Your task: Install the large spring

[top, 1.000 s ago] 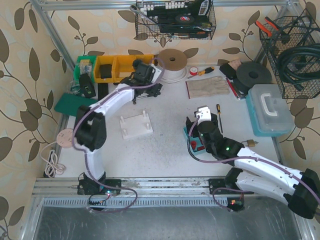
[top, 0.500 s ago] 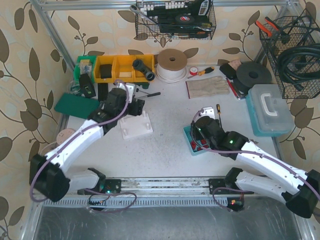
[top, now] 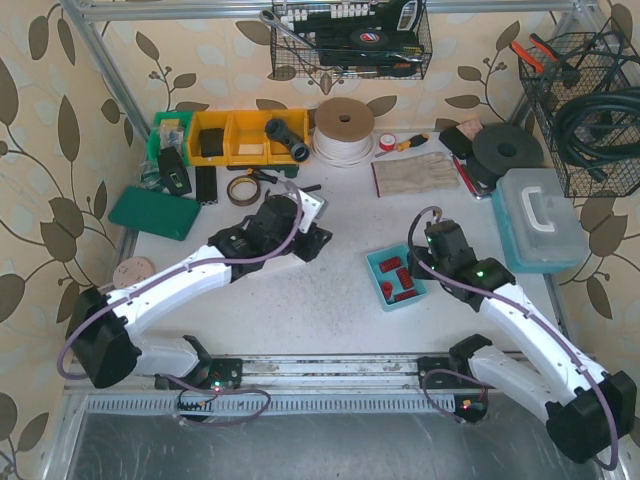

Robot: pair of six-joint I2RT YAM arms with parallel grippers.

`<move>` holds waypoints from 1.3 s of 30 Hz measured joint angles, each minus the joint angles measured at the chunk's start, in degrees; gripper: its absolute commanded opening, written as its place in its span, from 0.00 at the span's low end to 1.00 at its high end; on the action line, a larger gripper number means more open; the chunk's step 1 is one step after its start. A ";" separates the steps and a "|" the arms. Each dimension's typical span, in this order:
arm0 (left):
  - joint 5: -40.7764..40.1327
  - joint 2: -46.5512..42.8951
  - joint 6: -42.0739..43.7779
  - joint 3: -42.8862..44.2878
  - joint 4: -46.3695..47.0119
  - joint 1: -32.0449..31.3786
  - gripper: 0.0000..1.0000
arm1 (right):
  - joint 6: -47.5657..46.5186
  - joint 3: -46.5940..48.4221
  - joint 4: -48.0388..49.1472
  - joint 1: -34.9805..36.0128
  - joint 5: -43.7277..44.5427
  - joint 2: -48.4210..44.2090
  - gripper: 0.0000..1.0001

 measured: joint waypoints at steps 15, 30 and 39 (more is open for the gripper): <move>-7.98 1.66 3.21 0.42 -3.87 -2.21 0.61 | 11.39 1.22 -4.02 2.56 -9.49 4.42 0.57; -30.95 -9.25 4.74 -11.67 -0.15 -2.12 0.65 | 45.35 12.39 -14.64 12.74 -0.42 20.55 0.58; -33.94 -10.29 6.91 -15.98 4.24 -2.12 0.67 | 54.71 13.38 -15.28 14.40 0.50 25.16 0.53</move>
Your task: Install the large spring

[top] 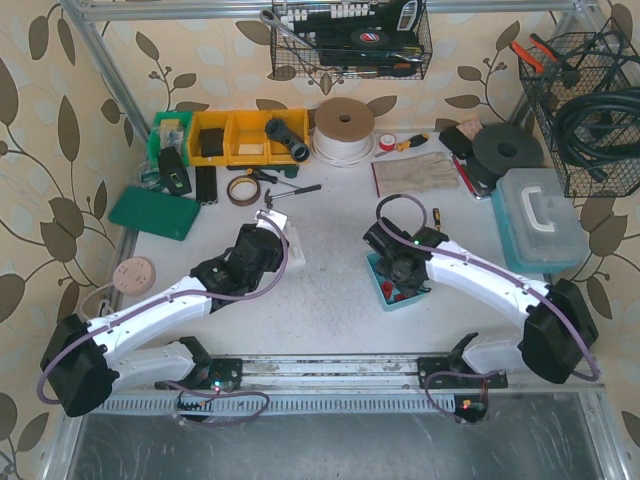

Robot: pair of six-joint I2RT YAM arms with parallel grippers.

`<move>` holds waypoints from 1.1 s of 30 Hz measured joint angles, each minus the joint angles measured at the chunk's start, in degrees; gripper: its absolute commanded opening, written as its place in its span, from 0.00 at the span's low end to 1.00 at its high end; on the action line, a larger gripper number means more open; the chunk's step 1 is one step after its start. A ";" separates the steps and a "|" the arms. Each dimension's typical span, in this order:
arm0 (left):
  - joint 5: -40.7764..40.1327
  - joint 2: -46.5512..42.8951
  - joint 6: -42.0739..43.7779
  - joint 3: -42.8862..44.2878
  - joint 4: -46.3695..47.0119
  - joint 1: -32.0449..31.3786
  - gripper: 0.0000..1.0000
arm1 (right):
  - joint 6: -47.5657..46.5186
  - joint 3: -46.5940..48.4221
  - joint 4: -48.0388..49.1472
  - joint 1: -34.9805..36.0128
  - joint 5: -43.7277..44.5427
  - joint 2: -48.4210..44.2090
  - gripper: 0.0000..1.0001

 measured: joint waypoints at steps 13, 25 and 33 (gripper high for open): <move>13.07 0.35 1.70 0.26 0.70 1.09 0.52 | -1.11 0.37 1.60 -0.37 4.44 0.17 0.57; 32.92 20.15 -0.24 23.52 -9.86 -12.50 0.45 | -46.97 -3.58 15.50 -24.06 -6.36 -11.80 0.53; 31.41 39.63 1.57 44.35 -20.92 -22.18 0.52 | -65.35 -6.47 18.80 -30.77 -15.91 -10.47 0.46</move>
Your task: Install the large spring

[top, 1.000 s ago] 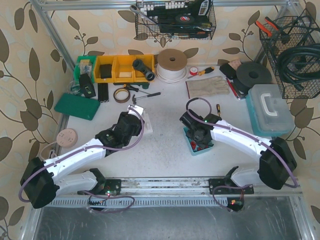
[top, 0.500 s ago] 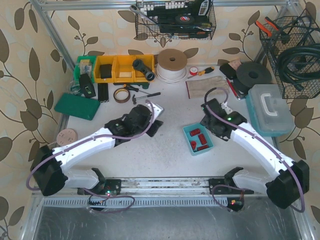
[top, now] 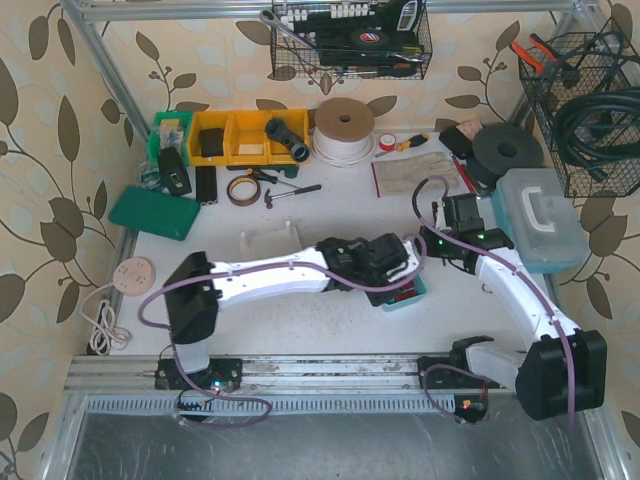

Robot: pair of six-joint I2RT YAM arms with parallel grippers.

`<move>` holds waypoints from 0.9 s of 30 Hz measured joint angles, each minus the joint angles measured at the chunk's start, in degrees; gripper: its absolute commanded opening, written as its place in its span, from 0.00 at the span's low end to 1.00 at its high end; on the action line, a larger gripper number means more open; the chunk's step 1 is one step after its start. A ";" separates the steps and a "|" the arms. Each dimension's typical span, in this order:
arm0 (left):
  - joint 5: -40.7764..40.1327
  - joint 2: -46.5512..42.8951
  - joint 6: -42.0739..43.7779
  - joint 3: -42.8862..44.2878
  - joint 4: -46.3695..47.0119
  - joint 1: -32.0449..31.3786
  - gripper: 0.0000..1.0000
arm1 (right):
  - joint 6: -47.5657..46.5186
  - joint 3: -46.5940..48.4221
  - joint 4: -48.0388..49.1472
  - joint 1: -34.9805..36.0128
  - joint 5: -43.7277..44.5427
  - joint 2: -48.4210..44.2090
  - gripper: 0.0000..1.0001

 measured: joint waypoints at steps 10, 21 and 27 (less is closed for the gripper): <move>-2.82 13.53 1.44 11.52 -10.36 -1.88 0.51 | -5.22 -3.39 3.17 -0.83 -6.73 1.97 0.43; -5.92 18.08 1.57 16.81 -15.58 -1.84 0.49 | -2.51 -9.09 9.70 -8.39 -9.49 2.16 0.43; -6.54 19.52 1.29 18.64 -16.22 -1.42 0.47 | 0.07 -12.55 13.14 -13.49 -10.08 -0.39 0.43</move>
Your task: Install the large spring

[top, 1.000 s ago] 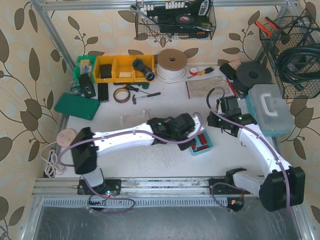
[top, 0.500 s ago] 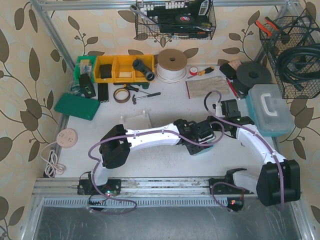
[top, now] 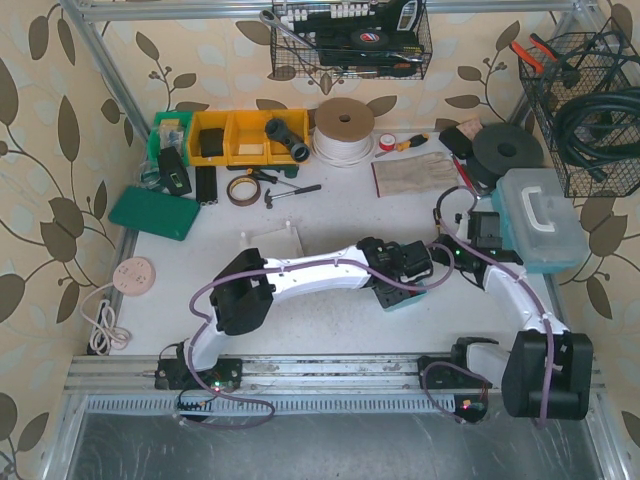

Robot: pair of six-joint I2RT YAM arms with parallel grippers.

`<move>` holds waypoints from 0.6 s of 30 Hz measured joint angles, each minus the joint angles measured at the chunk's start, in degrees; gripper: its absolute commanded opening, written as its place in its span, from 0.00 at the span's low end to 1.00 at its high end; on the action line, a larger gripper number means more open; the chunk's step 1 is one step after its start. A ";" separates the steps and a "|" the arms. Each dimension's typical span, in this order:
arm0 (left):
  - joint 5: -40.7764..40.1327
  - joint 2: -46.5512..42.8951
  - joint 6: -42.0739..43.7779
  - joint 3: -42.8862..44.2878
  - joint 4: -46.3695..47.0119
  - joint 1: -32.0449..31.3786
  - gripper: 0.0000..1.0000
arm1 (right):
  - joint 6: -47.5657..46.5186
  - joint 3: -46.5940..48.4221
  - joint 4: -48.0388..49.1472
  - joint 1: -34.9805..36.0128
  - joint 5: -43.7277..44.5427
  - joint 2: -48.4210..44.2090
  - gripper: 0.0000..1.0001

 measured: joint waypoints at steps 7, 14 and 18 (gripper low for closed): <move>1.88 2.67 -0.37 1.97 -1.66 0.85 0.47 | 1.64 -2.08 1.84 -3.78 -0.50 -2.27 0.43; 2.51 3.93 -0.87 3.87 -3.30 1.75 0.48 | 2.25 -2.47 2.71 -4.22 -0.50 -3.02 0.43; 3.37 4.44 -1.40 4.35 -3.45 2.49 0.46 | 2.32 -2.73 2.71 -4.33 -0.44 -3.61 0.43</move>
